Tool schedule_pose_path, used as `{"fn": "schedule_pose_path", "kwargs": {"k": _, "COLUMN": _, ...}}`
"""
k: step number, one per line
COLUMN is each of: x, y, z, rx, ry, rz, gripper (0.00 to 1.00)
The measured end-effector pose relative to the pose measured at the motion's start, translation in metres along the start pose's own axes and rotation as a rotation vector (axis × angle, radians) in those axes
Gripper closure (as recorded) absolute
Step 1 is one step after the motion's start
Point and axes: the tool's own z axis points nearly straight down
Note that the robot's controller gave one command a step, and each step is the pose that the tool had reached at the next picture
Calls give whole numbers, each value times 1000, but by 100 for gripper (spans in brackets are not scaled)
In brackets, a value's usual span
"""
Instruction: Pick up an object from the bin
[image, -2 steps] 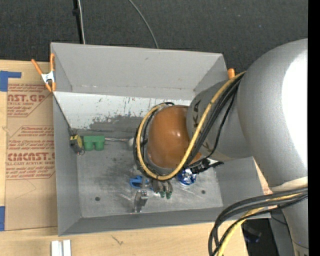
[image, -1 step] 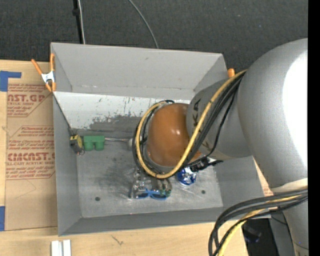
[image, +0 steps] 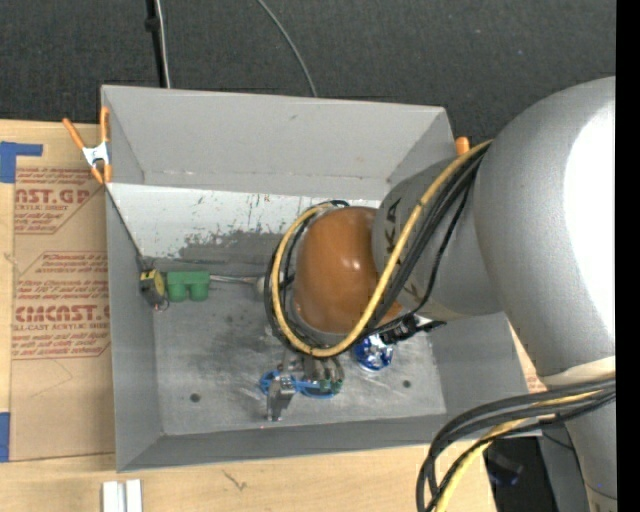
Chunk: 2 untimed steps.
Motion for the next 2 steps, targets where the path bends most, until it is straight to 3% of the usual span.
{"fn": "schedule_pose_path", "kwargs": {"k": 1, "x": 0, "y": 0, "z": 0, "rx": 0, "ry": -1, "rz": 0, "gripper": 100}}
{"fn": "schedule_pose_path", "kwargs": {"k": 2, "x": 0, "y": 0, "z": 0, "rx": 0, "ry": 0, "rz": 0, "gripper": 0}}
